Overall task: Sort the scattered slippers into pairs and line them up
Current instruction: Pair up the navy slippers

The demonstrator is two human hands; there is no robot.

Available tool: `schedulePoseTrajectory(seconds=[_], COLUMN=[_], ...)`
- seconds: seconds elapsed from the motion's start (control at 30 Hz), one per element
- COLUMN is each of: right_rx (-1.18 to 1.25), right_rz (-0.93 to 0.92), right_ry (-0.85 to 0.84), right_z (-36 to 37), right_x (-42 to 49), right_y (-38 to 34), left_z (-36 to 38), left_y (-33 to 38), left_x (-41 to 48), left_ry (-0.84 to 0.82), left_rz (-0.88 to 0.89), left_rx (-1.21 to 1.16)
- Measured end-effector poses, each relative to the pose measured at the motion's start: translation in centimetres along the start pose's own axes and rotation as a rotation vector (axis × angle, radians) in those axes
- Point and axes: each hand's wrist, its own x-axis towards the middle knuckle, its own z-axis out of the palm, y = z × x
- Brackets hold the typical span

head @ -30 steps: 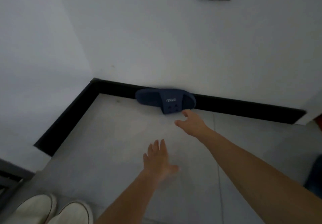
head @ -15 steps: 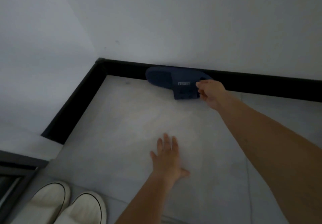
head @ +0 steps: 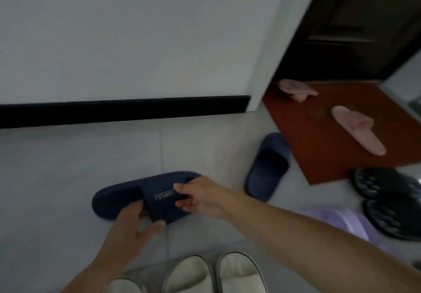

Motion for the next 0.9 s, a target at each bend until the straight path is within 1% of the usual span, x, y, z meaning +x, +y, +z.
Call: schedulePoseTrajectory(seconds=[0.07,0.13,0.17,0.2,0.23,0.3,0.33,0.37,0.4,0.43,0.47,0.57,0.67,0.73,0.8,0.9], right_rx=[0.047,0.008,-0.034,-0.088,-0.136,-0.254,-0.344,-0.425,-0.49,-0.532,-0.542,-0.561,-0.587,-0.536,-0.48,-0.503], right_rz=[0.037,0.047,0.023,-0.03,-0.092,-0.165,-0.166,-0.135,-0.067,-0.012,0.004,-0.109,-0.155,-0.242,-0.36,-0.513], right_ry=[-0.003,0.0,0.037,0.118,0.243,0.569,0.709,0.81,0.862,0.873,0.857,0.77,0.816,0.773,0.677,0.566], right_z=[-3.4,-6.7,-8.7,-10.9,-13.0,-18.0,-20.4,-22.5,-24.2,-25.4,-26.3,-27.1,-26.8,-25.7,-23.7,-20.1], right_x=[-1.7,-2.8,-3.3,-3.7,-4.0,-3.7,-3.5,-3.4,-3.0,-2.6,-2.0,0.4,1.2,0.9,0.2,-0.8], right_y=[2.0,2.5,2.3,1.9,1.5,1.2,1.4,1.8,2.5,3.2,3.6,4.1,4.0,4.1,4.1,4.3], left_z=[1.9,3.4,4.2,4.9,5.5,6.1,6.1,6.0,5.8,5.7,5.6,5.8,5.4,5.0,4.8,5.0], left_y=[4.7,7.9,9.4,10.9,12.3,14.8,16.1,17.3,18.3,19.1,19.6,20.4,20.4,20.3,20.1,19.6], left_x=[0.6,1.4,1.4,1.4,1.2,1.1,1.3,1.4,1.4,1.4,1.3,1.0,1.7,2.3,3.0,3.5], left_ry=[0.008,-0.011,-0.027,-0.036,-0.032,0.005,0.029,0.045,0.057,0.072,0.092,0.151,0.241,0.273,0.308,0.386], left_rz=[0.027,-0.026,-0.076,-0.128,-0.176,-0.257,-0.297,-0.341,-0.381,-0.415,-0.442,-0.48,-0.493,-0.45,-0.415,-0.427], left_rx=[-0.067,-0.164,-0.237,-0.337,-0.443,-0.617,-0.709,-0.82,-0.933,-1.017,-1.077,-1.253,-1.365,-1.444,-1.515,-1.64])
